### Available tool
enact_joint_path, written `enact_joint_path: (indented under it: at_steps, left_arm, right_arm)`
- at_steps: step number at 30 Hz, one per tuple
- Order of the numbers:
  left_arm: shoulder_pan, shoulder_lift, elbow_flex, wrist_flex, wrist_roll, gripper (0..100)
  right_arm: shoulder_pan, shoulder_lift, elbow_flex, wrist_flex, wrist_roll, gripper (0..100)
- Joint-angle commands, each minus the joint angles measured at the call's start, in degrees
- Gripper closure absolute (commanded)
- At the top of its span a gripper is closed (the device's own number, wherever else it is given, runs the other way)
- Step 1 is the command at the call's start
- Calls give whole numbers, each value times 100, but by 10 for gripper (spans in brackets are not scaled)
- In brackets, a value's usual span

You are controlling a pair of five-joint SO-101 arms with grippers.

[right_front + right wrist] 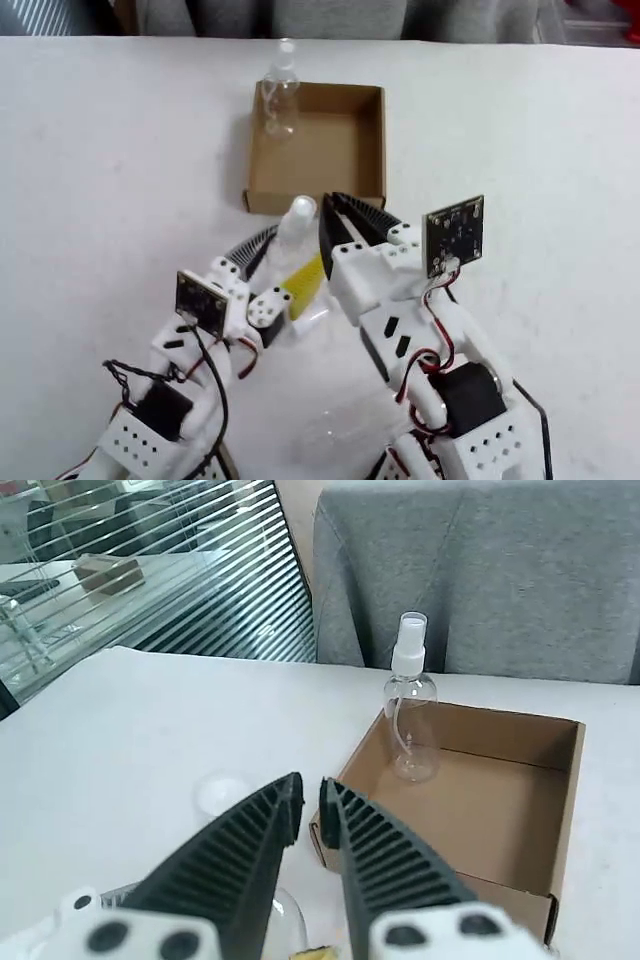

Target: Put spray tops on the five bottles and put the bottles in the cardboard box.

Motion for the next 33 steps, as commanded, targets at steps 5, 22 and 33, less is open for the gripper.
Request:
enact_joint_path:
  at_steps: [5,22,33]
  left_arm:
    - [22,-119,-26,53,0,872]
    - [-110,-136,-26,9,0,872]
    - [-1077,-127,-44,-1609,9,872]
  right_arm:
    - [-488,4,-44,-145,-9,984]
    - [822,-57,-35,514,-9,984]
    - [2809,-57,1899,251,53,984]
